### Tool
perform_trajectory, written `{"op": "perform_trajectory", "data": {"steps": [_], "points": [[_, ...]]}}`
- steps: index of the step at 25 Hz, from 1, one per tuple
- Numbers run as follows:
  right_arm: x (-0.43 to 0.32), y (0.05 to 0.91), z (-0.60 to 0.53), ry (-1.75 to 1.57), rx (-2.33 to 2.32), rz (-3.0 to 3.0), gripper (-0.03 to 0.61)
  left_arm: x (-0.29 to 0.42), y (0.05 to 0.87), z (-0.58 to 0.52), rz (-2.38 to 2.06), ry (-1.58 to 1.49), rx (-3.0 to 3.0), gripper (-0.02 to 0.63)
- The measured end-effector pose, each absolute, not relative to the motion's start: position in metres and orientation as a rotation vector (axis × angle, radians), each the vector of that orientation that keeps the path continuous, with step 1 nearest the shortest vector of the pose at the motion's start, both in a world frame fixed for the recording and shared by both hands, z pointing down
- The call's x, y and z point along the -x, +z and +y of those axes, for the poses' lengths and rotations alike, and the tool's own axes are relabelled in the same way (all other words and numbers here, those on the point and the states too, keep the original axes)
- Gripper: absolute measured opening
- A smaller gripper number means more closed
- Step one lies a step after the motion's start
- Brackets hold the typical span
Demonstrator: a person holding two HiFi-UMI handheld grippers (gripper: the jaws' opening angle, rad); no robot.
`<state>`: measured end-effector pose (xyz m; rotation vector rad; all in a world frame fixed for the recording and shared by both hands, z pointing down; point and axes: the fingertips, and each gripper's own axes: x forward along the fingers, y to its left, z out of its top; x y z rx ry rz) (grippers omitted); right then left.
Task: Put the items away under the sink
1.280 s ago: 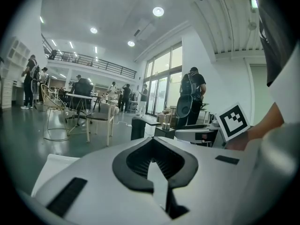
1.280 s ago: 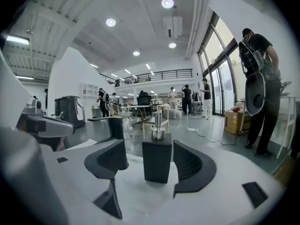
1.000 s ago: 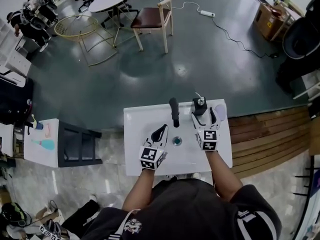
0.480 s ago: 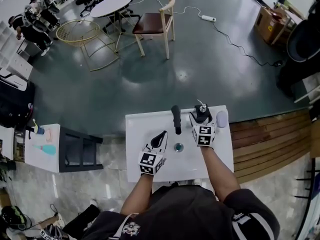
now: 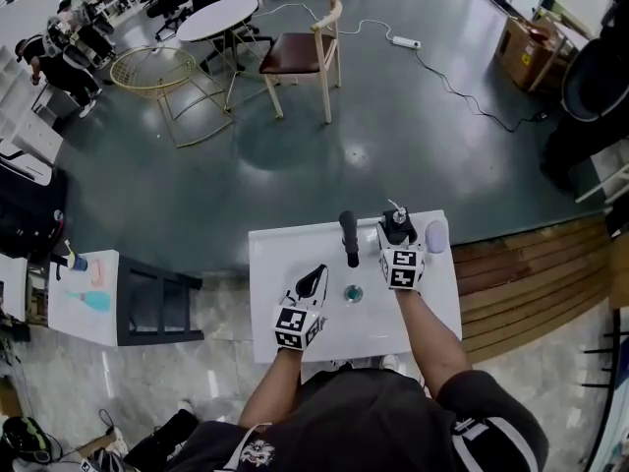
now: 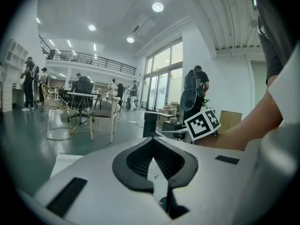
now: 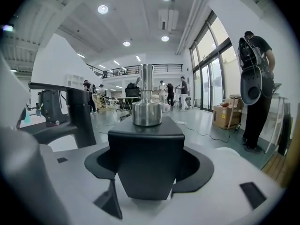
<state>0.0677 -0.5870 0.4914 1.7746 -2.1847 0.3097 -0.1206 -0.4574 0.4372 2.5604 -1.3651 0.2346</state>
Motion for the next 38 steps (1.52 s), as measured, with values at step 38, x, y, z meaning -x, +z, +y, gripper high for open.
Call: {"op": "perform_trajectory", "data": {"steps": [38], "points": [[-0.069,0.382,-0.338,0.121,-1.685,-2.468,0.324,0.064,0.403,-0.325,-1.271,0.106,-2.687,0.006]]}}
